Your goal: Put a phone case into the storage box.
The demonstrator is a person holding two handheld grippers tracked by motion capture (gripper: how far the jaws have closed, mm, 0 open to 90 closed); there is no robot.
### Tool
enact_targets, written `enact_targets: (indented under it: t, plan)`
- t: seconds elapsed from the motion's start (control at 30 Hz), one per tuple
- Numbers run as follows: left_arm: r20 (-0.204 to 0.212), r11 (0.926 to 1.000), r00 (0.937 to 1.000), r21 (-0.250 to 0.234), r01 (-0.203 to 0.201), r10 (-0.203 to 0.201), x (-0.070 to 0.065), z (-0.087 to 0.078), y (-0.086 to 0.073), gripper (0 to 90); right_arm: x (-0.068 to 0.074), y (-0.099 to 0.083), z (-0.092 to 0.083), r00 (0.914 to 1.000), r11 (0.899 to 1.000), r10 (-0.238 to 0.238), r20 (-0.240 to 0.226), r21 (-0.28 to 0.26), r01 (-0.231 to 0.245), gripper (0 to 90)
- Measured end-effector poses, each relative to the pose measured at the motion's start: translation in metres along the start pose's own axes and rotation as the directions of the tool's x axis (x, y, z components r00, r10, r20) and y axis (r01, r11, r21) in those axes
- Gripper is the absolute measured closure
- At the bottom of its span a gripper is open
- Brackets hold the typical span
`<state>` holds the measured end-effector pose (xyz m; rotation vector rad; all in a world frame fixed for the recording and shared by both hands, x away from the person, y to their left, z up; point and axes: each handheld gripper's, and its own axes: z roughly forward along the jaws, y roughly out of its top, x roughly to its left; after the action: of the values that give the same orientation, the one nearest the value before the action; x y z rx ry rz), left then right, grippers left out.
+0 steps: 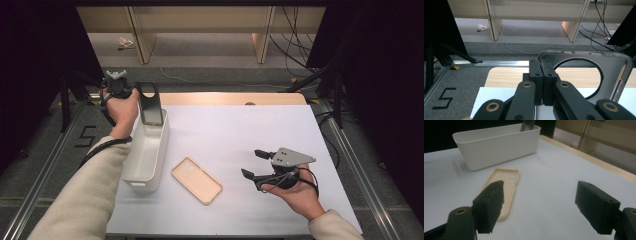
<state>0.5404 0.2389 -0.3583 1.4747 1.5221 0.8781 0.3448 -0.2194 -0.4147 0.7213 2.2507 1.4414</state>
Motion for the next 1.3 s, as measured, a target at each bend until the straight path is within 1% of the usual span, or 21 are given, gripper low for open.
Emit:
enact_targets:
  t: [0.27, 0.33, 0.57, 0.63, 0.8, 0.87, 1.0, 1.13, 1.23, 1.3]
  plan:
    - [-0.005, 0.9997, 0.9998, 0.017, -0.017, 0.017, -0.002, 0.005, -0.004, 88.4, 0.001, 0.0, 0.0, 1.0, 1.0, 0.0, -0.003, -0.001, 0.0, 24.4]
    - [0.003, 0.9993, 0.9997, 0.029, -0.023, 0.023, -0.002, 0.007, -0.006, 88.3, 0.0, 0.0, 0.0, 1.0, 1.0, 0.0, -0.003, 0.0, 0.0, 24.4]
    - [-0.001, 0.9981, 0.9993, 0.05, -0.036, 0.037, -0.001, 0.01, -0.012, 88.2, 0.0, 0.0, 0.0, 1.0, 1.0, 0.001, -0.005, 0.0, -0.001, 24.4]
    - [0.0, 0.9972, 0.9988, 0.058, -0.048, 0.048, -0.002, 0.012, -0.014, 88.2, 0.0, 0.0, 0.0, 1.0, 1.0, 0.001, -0.005, -0.001, -0.001, 24.4]
    - [0.005, 0.9955, 0.9982, 0.073, -0.06, 0.06, -0.005, 0.014, -0.016, 87.9, 0.0, 0.0, 0.0, 1.0, 1.0, 0.0, -0.006, 0.0, 0.0, 24.5]
    - [0.003, 0.9943, 0.9973, 0.077, -0.073, 0.073, -0.006, 0.015, -0.017, 87.8, 0.0, 0.0, 0.0, 1.0, 1.0, -0.001, -0.005, 0.001, 0.001, 24.5]
    - [0.008, 0.9933, 0.997, 0.087, -0.077, 0.076, -0.008, 0.017, -0.019, 87.7, 0.0, 0.0, 0.0, 1.0, 1.0, 0.0, -0.007, 0.001, 0.0, 24.5]
    - [0.004, 0.991, 0.9966, 0.105, -0.083, 0.083, -0.007, 0.018, -0.021, 87.4, 0.0, 0.0, 0.0, 1.0, 1.0, 0.0, -0.007, 0.002, 0.0, 24.5]
    - [0.013, 0.9881, 0.9958, 0.123, -0.092, 0.091, -0.006, 0.02, -0.023, 87.0, 0.0, 0.0, 0.0, 1.0, 1.0, -0.001, -0.007, 0.002, 0.001, 24.5]
    - [0.015, 0.9874, 0.9954, 0.126, -0.096, 0.095, -0.006, 0.02, -0.024, 86.7, 0.0, 0.0, 0.001, 1.0, 1.0, -0.001, -0.007, 0.003, 0.001, 24.5]
